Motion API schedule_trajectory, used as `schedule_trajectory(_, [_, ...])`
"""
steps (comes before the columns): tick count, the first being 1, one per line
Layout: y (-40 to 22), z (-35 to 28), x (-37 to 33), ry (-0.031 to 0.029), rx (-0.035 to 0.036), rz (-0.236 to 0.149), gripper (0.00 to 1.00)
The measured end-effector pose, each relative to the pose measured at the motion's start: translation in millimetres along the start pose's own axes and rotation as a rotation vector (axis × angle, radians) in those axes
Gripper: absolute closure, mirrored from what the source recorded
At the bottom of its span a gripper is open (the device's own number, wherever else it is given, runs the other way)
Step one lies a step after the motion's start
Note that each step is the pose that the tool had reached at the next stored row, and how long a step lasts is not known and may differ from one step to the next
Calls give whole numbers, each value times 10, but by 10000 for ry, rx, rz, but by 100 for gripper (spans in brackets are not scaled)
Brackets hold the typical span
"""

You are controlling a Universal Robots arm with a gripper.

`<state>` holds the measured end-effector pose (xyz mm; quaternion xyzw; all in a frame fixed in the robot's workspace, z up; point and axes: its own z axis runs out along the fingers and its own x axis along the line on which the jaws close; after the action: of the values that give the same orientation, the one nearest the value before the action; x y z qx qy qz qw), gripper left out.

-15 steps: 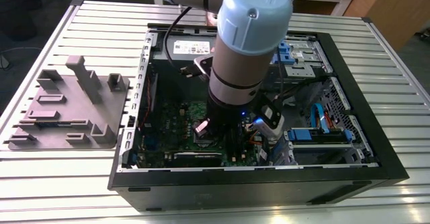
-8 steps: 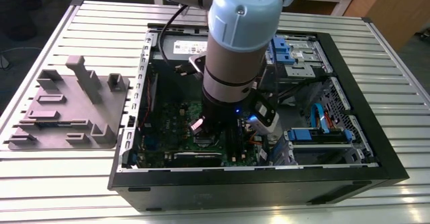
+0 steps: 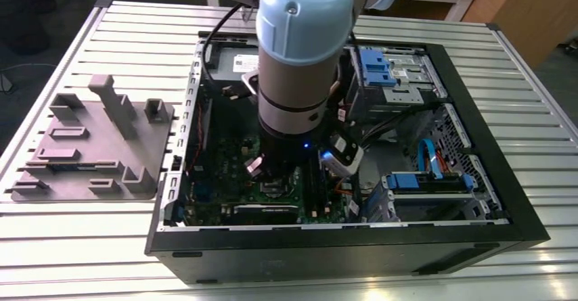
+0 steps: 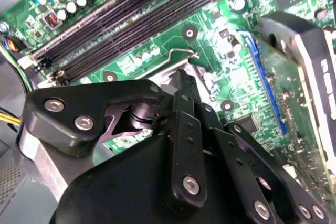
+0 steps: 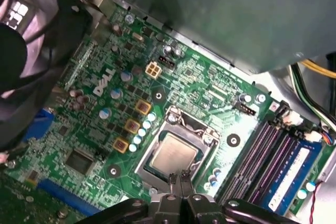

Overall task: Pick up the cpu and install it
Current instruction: 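Install the first cpu locking lever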

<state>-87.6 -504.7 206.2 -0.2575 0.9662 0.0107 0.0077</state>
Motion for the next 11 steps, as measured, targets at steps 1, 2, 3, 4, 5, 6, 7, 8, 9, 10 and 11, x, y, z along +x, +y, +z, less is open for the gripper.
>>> schedule_trajectory(1, [16, 0, 12, -39, 23, -1, 90])
schedule_trajectory(2, [32, 0, 20, -74, 43, -1, 90])
schedule_trajectory(3, [40, -3, 22, -95, 55, 2, 90])
schedule_trajectory(4, [45, -16, 22, -105, 63, 8, 90])
schedule_trajectory(5, [48, -38, 20, -112, 66, 12, 90])
schedule_trajectory(6, [50, -64, 18, -115, 68, 18, 90])
schedule_trajectory(7, [52, -88, 17, -119, 69, 25, 90])
schedule_trajectory(8, [54, -109, 16, -123, 73, 39, 90])
schedule_trajectory(9, [57, -119, 15, -130, 76, 70, 90])
schedule_trajectory(10, [58, -121, 13, -136, 80, 155, 90])
schedule_trajectory(11, [58, -121, 14, -142, 86, 305, 90])
